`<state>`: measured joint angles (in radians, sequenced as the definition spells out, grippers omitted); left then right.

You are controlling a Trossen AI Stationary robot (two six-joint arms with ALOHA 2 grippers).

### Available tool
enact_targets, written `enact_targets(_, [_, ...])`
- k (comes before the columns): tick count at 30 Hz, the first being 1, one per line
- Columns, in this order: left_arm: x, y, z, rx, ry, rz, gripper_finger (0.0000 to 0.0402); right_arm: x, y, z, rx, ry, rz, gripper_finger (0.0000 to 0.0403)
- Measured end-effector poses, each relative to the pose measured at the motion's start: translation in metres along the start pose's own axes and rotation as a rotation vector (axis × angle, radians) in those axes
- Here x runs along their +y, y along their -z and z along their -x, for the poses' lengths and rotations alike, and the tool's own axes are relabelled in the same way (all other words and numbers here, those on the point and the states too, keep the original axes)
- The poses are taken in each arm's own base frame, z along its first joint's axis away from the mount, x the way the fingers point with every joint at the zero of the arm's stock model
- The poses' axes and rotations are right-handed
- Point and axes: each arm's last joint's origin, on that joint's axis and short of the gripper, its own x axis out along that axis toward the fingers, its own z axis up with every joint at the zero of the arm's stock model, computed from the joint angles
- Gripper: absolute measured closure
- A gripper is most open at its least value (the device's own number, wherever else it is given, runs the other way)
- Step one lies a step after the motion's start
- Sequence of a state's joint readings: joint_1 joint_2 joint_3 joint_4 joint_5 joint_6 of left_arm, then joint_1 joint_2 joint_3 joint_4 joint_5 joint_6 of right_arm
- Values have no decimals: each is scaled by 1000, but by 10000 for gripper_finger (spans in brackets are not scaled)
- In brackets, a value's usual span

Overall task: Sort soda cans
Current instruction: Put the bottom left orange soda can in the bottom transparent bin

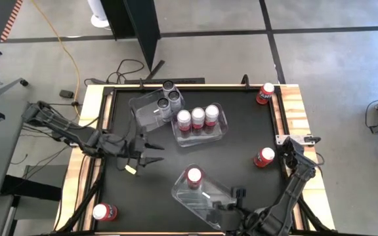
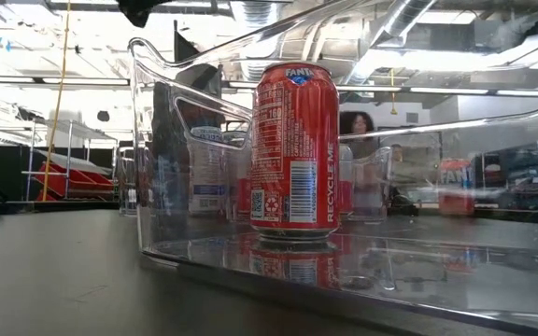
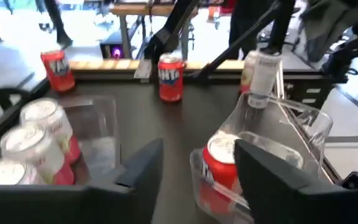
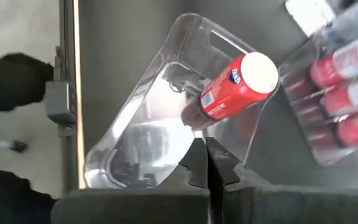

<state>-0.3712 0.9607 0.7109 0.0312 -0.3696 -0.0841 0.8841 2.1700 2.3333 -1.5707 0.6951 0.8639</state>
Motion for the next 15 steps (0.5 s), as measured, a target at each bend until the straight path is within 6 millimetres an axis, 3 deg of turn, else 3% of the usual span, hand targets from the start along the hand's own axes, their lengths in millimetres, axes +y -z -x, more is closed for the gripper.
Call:
enact_targets(3, [-3,7,0,63,7,17,258,-3,-2,2,-20,14,75,399])
enact_targets(8, [-11,18,4,268,165,118,340,-13,-6,8,-38,13,141,399])
enact_targets(15, [-21,13,26,594,57,358,379,-20,-12,6,-75,67,226,399])
